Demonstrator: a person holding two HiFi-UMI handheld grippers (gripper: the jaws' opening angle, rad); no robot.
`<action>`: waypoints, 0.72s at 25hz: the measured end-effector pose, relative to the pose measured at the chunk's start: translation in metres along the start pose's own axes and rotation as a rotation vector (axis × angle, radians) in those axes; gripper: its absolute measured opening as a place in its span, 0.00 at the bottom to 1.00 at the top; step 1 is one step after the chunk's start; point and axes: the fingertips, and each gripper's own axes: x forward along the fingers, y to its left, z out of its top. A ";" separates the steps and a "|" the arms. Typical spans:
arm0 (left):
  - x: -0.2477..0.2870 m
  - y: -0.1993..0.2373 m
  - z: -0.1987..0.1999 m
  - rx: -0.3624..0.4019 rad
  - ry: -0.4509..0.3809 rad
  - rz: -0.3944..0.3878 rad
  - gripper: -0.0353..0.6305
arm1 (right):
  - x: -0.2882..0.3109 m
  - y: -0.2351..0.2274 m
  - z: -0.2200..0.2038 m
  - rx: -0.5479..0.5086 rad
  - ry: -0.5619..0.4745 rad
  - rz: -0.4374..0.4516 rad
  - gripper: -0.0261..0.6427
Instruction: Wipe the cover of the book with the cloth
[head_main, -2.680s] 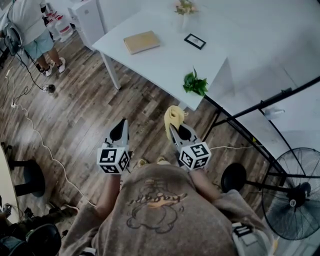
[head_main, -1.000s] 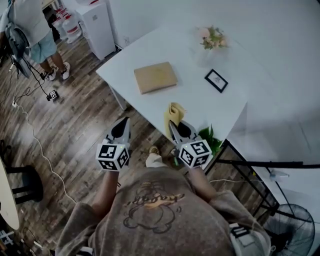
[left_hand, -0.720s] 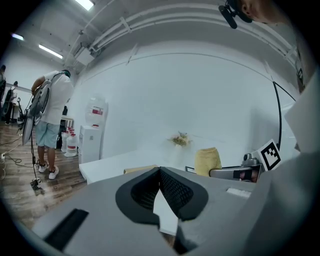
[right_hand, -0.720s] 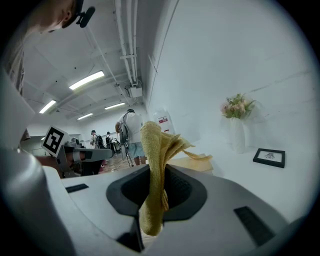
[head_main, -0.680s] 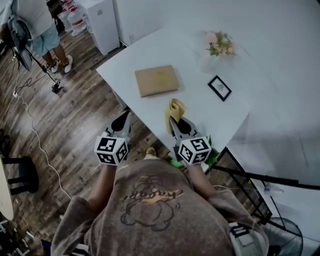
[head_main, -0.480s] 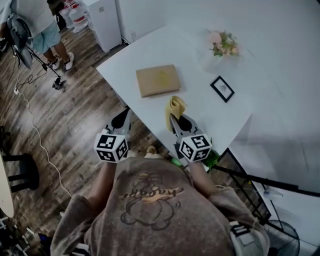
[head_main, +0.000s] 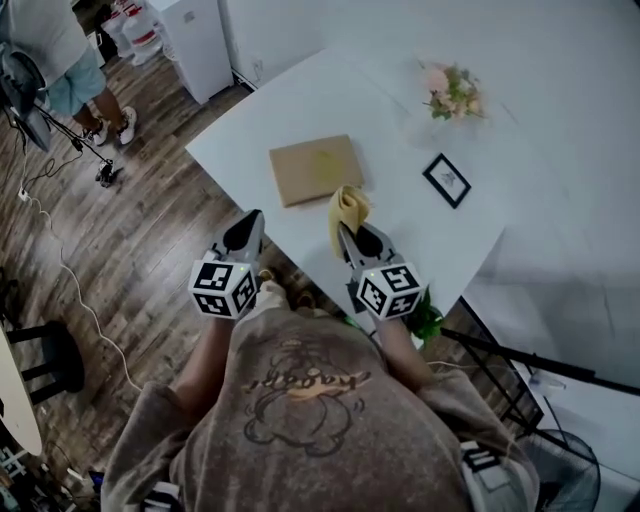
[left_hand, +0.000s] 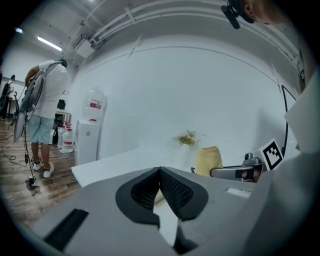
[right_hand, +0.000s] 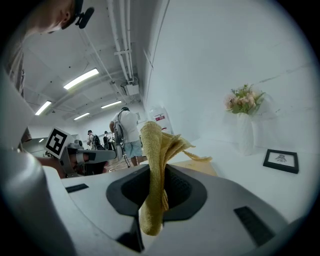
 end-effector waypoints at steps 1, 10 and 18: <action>0.006 0.005 0.002 0.002 0.007 -0.012 0.06 | 0.006 0.000 0.005 0.002 -0.005 -0.009 0.13; 0.070 0.036 0.017 0.042 0.061 -0.129 0.06 | 0.068 -0.014 0.034 -0.002 -0.013 -0.038 0.13; 0.109 0.049 0.007 0.055 0.111 -0.231 0.06 | 0.128 -0.022 0.046 -0.023 0.019 -0.022 0.13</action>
